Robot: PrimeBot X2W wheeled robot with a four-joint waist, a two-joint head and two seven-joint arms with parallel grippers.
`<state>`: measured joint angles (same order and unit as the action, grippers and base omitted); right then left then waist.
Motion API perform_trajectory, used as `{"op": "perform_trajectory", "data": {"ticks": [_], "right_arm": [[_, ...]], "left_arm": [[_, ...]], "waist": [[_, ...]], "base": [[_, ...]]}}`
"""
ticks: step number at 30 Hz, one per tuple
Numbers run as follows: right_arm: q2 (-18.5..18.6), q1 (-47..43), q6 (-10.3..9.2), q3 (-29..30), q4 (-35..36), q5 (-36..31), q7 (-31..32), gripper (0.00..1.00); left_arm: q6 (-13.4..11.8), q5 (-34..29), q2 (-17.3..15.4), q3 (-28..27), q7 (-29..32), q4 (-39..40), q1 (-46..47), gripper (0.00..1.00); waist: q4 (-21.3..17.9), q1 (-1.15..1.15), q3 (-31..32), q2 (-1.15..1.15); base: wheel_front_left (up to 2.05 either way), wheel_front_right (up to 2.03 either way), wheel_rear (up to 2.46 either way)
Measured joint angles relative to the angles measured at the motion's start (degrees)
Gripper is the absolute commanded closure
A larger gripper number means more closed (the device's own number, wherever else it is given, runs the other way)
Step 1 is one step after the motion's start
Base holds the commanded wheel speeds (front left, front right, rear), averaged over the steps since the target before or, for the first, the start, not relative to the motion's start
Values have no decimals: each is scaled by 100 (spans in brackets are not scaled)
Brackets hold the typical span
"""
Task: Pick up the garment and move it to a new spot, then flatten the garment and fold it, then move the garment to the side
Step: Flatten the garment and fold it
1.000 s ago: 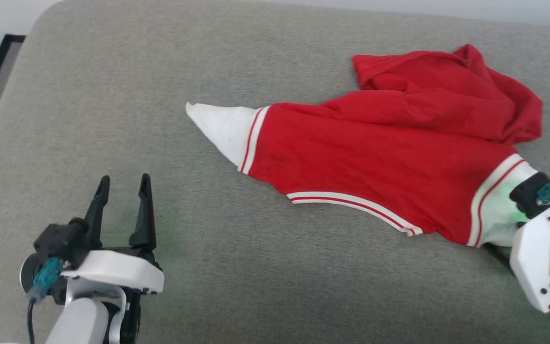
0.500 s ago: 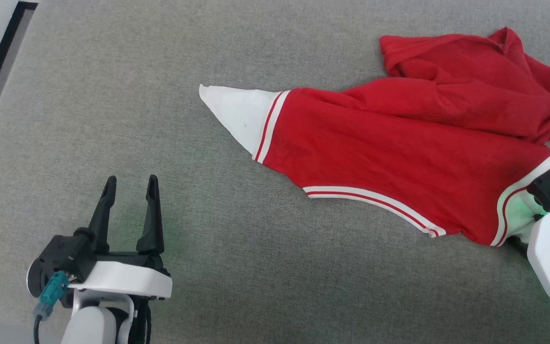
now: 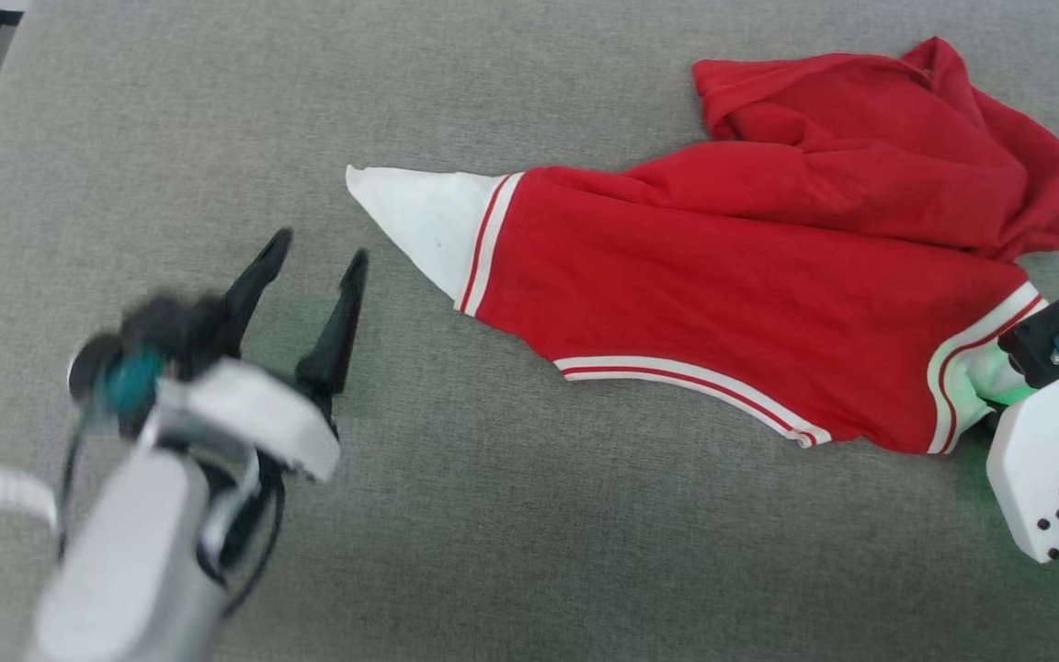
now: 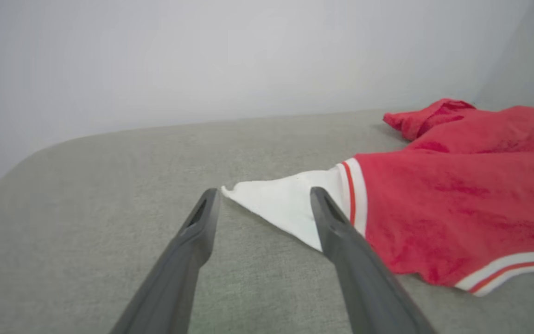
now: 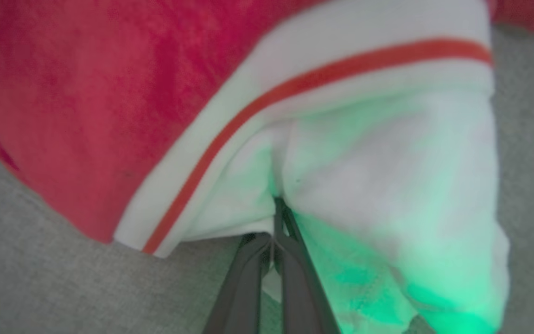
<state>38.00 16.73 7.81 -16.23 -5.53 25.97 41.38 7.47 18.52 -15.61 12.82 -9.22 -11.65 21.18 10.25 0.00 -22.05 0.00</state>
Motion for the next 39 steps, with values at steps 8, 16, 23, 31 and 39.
{"op": "perform_trajectory", "data": {"ticks": [8,16,23,31,39], "right_arm": [[-153,88,-8,-15,221,-142,-8,100],[-249,378,3,-208,298,-185,-48,100],[-300,575,23,-339,275,-135,-132,100],[-399,600,29,-315,102,-80,-382,100],[-694,266,-13,559,144,-131,-1107,100]], "left_arm": [[4,3193,-1263,1502,3836,-352,1451,0],[2,4448,-1209,1344,5080,-1066,2211,0],[9,4752,-1024,1415,5249,-1502,2543,7],[9,5164,-1017,1544,4999,-1566,2493,100],[8,5368,-1354,1383,4028,-822,2006,100]], "waist": [[-196,0,-180,0],[-458,0,-455,0],[-650,0,-612,0],[-713,0,-511,0],[-736,0,-186,0]], "base": [[0,0,0],[0,0,0],[0,0,0],[0,0,0],[0,0,0]]}}
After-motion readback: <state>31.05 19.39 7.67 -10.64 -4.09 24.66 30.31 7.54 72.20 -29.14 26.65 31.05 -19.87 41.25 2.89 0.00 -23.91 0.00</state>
